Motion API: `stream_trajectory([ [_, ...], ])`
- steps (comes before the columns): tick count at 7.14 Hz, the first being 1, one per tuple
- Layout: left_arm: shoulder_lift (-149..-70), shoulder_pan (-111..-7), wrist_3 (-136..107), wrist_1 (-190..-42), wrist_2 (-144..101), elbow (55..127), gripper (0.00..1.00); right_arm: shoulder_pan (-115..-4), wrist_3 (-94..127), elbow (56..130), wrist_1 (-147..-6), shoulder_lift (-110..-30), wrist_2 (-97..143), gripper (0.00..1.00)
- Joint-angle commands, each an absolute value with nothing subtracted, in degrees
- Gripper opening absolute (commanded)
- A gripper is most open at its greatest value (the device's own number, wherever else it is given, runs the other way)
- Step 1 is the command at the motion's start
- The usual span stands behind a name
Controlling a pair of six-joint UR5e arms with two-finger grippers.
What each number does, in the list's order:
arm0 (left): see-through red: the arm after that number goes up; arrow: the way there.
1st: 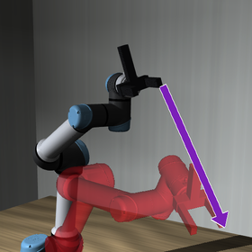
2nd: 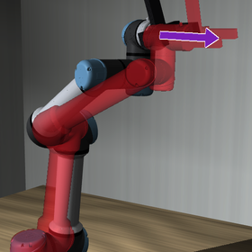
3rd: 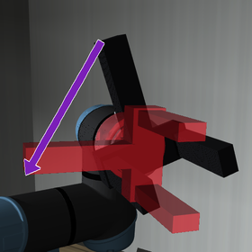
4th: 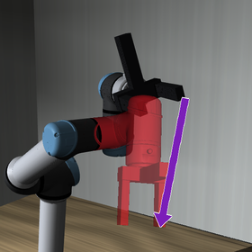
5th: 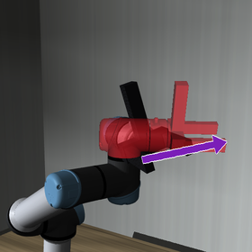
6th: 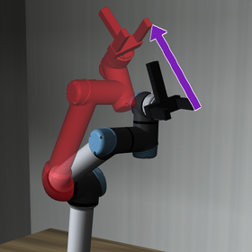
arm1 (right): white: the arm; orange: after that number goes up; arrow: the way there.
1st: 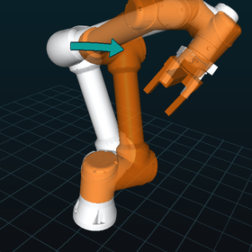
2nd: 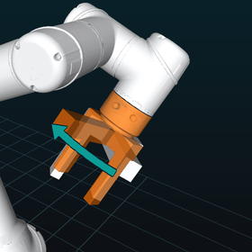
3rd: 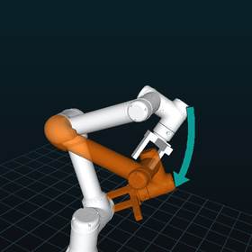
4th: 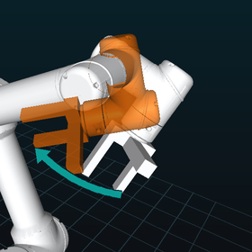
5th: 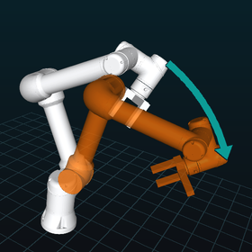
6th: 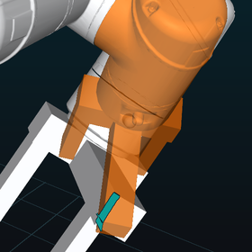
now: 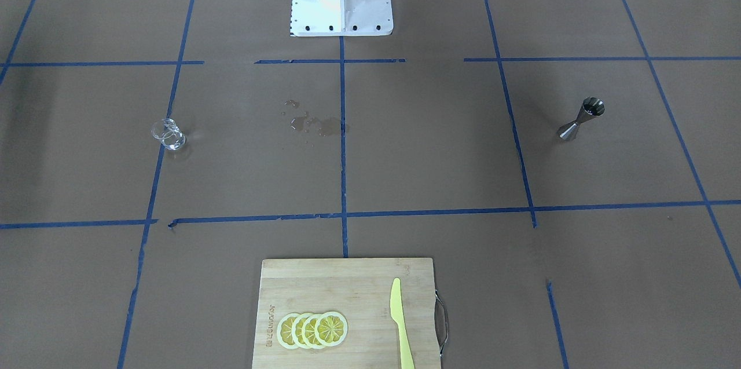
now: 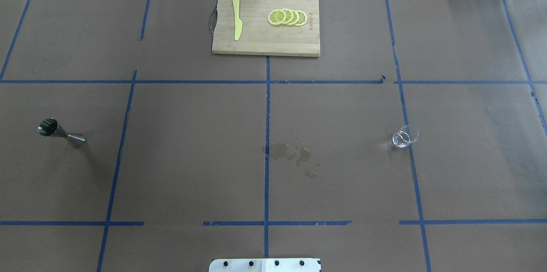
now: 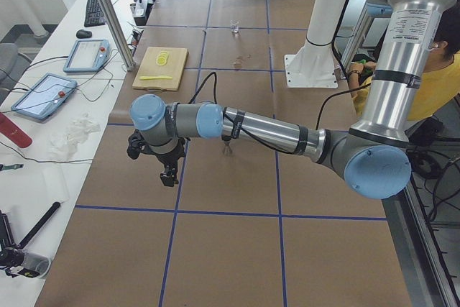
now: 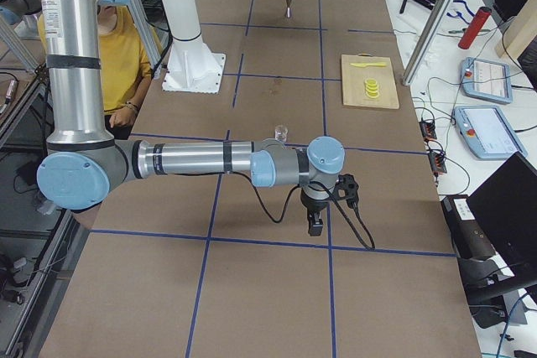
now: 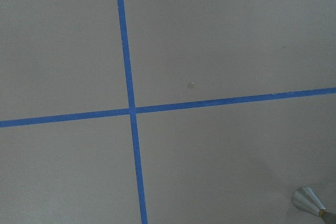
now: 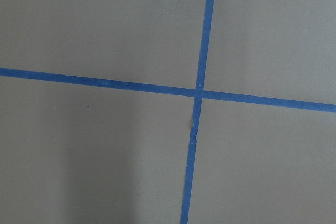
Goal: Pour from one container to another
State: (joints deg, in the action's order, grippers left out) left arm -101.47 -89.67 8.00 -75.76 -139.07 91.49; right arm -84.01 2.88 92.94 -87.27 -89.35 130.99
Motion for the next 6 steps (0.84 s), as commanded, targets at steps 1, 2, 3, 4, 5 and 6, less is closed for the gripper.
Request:
stream_trajectory([
  [1,-101.51,-90.09,9.93,-76.55,-139.13,90.70,1.00,-83.94,2.81,92.46,-87.28,-89.12,130.52,1.00],
  [2,-101.34,-90.17,10.02,-77.51,-139.04,90.62,1.00,-83.94,2.90,92.46,-87.19,-88.95,130.60,1.00],
  [3,-100.82,-90.18,10.11,-82.22,-138.78,88.96,1.00,-83.59,2.81,92.37,-87.19,-88.86,130.61,1.00],
  [4,-100.81,-90.44,10.28,-86.62,-138.87,85.47,1.00,-83.58,2.81,92.20,-87.19,-88.86,130.61,1.00],
  [5,-100.55,-92.35,10.20,-92.40,-138.69,82.38,1.00,-83.58,2.81,92.02,-87.19,-88.77,130.61,1.00],
  [6,-100.55,-92.63,10.28,-92.55,-138.60,82.35,1.00,-83.58,2.81,91.93,-87.19,-88.60,130.61,1.00],
])
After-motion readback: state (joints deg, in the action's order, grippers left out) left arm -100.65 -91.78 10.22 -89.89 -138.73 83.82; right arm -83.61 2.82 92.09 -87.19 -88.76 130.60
